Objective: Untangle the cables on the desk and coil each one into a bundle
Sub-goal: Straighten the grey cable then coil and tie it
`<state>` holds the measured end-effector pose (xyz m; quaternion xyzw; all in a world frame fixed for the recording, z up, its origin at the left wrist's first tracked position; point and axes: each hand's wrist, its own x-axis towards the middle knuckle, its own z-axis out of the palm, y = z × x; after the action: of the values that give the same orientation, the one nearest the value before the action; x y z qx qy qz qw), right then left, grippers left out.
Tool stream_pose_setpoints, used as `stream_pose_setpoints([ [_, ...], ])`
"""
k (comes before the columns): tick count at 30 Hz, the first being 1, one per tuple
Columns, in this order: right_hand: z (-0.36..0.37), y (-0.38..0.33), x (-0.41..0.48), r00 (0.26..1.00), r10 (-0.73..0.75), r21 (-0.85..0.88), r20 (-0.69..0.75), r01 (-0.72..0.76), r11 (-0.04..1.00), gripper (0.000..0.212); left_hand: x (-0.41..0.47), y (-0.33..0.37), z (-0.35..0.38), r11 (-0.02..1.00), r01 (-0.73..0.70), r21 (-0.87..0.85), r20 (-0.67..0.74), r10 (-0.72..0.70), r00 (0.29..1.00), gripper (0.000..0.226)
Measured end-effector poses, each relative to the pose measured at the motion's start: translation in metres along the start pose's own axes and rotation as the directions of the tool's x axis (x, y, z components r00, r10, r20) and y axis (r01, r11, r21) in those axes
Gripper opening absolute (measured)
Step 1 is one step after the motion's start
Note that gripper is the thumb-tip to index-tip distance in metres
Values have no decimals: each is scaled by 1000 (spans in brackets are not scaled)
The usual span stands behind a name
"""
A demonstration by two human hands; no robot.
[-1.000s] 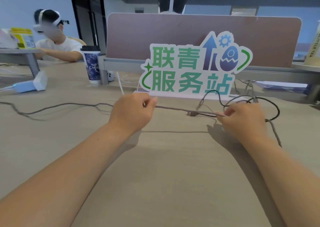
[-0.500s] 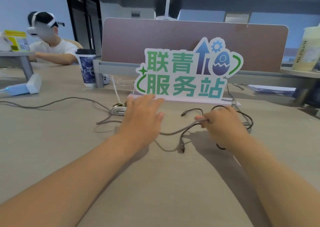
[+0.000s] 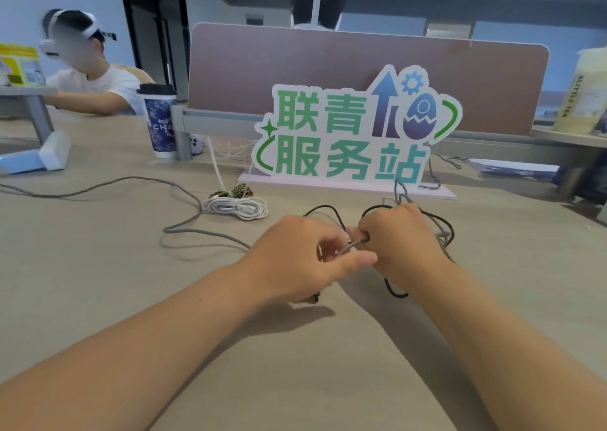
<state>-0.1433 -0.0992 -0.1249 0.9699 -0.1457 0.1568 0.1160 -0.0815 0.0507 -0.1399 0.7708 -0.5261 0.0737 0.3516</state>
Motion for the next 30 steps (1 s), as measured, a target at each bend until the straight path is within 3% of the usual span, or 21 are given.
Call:
stream_pose_setpoints([
  [3,4,-2,2,1000,3,2,-7,-3,1000,40,1,2,4,999,12,-31,-33,-13,999,27],
  [7,13,4,3,998,62,45,-16,-61,997,41,4,-1,1,988,126,-90,-47,-130,990,21],
  [13,18,22,4,981,196,304,-12,-183,935,20,7,-5,-11,979,191,-65,-240,-201,950,27],
  [18,27,54,2,913,349,467,-210,-220,856,8,10,-15,-33,960,260,-100,-463,-276,842,30],
  [25,31,61,6,879,292,415,-377,-122,902,31,14,-28,-36,927,336,-166,-517,-372,771,33],
  [28,28,62,3,792,298,372,-533,-97,923,22,15,-34,-40,914,360,-187,-565,-400,721,32],
  [30,28,66,0,771,345,376,-535,-148,915,18,14,-38,-44,909,372,-187,-598,-406,691,31],
])
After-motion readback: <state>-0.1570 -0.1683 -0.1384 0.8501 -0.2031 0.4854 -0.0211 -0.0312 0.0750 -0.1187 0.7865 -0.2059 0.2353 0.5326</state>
